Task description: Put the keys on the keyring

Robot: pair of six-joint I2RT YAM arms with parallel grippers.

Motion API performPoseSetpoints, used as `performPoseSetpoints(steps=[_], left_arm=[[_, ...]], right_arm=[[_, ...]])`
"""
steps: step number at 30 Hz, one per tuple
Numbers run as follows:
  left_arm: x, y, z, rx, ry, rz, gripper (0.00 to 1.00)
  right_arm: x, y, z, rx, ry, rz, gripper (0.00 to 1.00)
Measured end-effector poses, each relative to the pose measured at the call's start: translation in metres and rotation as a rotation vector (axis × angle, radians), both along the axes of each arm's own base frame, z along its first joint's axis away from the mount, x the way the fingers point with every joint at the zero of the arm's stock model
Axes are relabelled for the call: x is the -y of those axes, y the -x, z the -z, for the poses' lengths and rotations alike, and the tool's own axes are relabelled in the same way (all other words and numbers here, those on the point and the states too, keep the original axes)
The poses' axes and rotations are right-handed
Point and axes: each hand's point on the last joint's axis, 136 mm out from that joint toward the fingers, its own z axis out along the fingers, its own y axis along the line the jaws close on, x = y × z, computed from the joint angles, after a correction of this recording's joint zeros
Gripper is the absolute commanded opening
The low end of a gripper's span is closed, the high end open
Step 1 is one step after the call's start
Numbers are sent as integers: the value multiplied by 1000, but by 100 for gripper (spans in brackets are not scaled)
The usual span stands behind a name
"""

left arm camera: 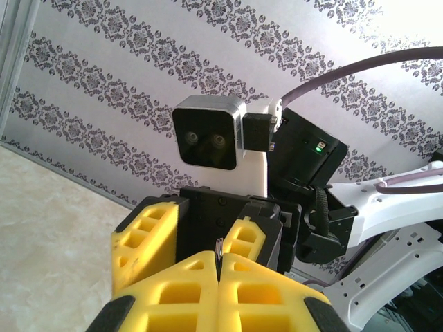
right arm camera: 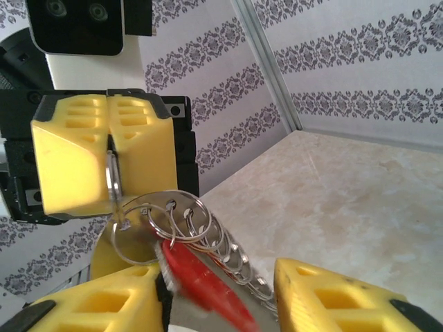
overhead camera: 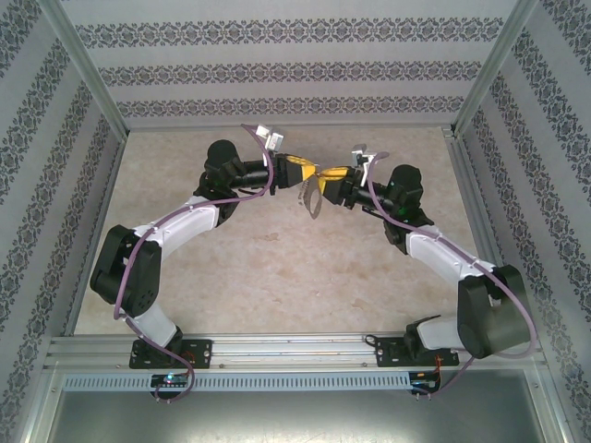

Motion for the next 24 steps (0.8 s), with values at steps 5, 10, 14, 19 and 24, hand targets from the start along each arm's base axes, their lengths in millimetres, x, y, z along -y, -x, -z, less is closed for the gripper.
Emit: performPoseSetpoints(steps=[5, 10, 14, 19, 24], left_arm=[[0, 0, 0, 0, 0, 0, 0], [0, -1, 0, 0, 1, -4, 0], [0, -1, 0, 0, 1, -4, 0], [0, -1, 0, 0, 0, -3, 0], [0, -1, 0, 0, 0, -3, 0]], right_arm=[[3, 8, -1, 10, -3, -2, 16], [3, 12, -1, 12, -3, -17, 0], [3, 14, -3, 15, -5, -20, 0], [4, 16, -7, 27, -8, -18, 0], [7, 18, -13, 44, -12, -12, 0]])
